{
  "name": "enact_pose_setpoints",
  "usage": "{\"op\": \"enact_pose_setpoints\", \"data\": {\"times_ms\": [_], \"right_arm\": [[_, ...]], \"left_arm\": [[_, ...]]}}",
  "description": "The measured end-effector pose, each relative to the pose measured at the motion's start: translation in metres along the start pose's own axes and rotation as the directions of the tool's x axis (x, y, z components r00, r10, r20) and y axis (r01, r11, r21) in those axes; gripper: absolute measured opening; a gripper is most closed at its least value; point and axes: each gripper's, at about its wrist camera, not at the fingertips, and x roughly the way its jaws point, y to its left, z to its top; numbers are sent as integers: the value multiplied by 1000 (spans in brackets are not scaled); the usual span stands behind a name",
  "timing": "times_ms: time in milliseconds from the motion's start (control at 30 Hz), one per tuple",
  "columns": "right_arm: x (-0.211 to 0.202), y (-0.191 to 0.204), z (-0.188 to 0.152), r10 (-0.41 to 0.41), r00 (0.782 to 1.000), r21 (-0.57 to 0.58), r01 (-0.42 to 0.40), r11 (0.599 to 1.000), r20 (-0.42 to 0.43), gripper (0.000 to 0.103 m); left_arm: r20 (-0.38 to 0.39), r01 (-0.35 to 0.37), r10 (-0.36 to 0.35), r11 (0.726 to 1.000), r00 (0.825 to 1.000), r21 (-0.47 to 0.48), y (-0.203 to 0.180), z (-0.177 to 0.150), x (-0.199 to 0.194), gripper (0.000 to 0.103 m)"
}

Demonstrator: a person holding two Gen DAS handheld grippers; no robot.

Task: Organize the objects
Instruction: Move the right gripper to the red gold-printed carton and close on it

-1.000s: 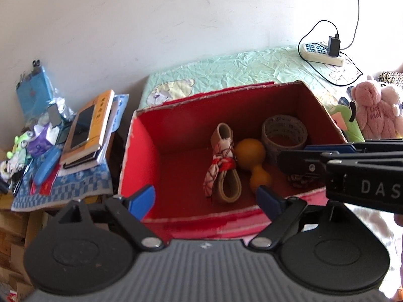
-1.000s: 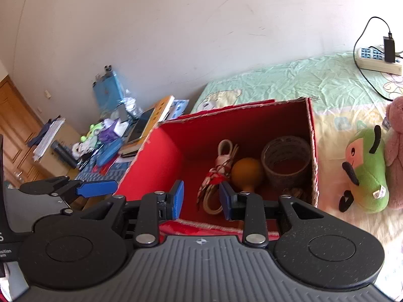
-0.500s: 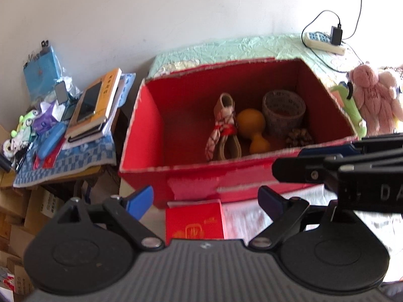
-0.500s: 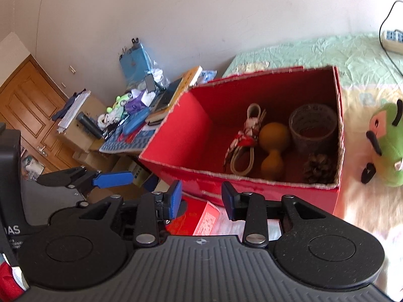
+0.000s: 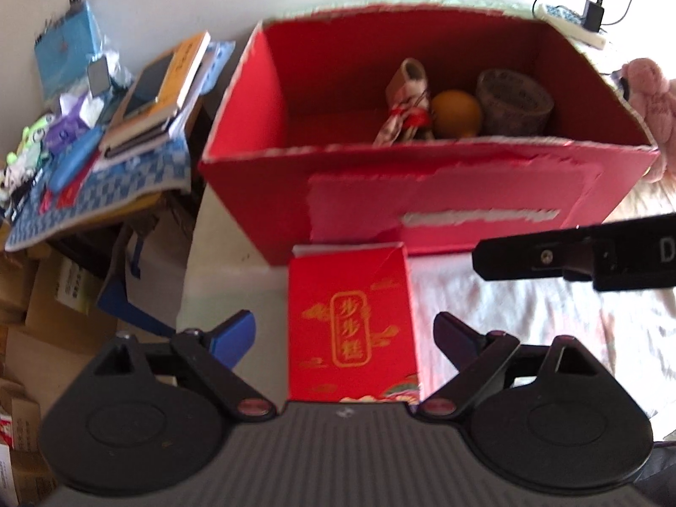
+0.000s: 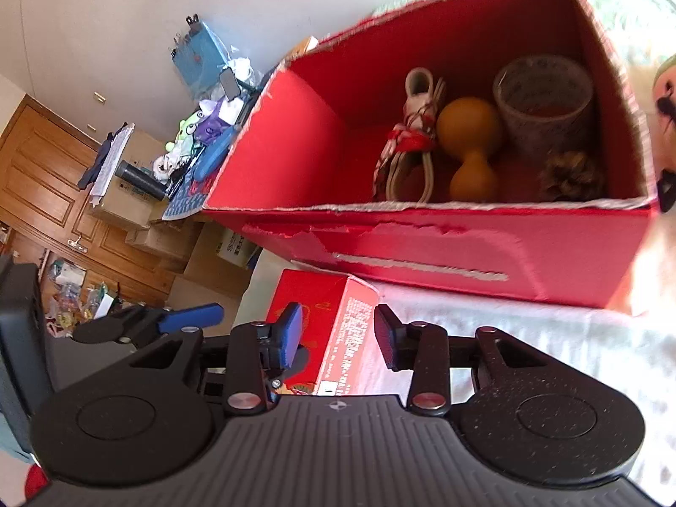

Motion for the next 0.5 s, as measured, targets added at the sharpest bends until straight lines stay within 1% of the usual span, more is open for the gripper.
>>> {"op": "enact_pose_setpoints", "data": {"times_ms": [67, 200, 333, 500], "right_arm": [[7, -1, 1, 15, 1000, 17, -15, 1000, -27, 47], [22, -2, 1, 21, 997, 52, -17, 998, -71, 47], [35, -2, 1, 20, 994, 79, -12, 997, -105, 47], [47, -4, 2, 25, 990, 115, -8, 993, -142, 47]], "left_arm": [[-17, 2, -2, 1000, 1000, 2, 3, -2, 7, 92], [-61, 29, -29, 1000, 998, 2, 8, -6, 21, 92], [-82, 62, -61, 998, 995, 8, 10, -8, 29, 97], [-116, 109, -105, 994, 988, 27, 8, -10, 40, 96]]}}
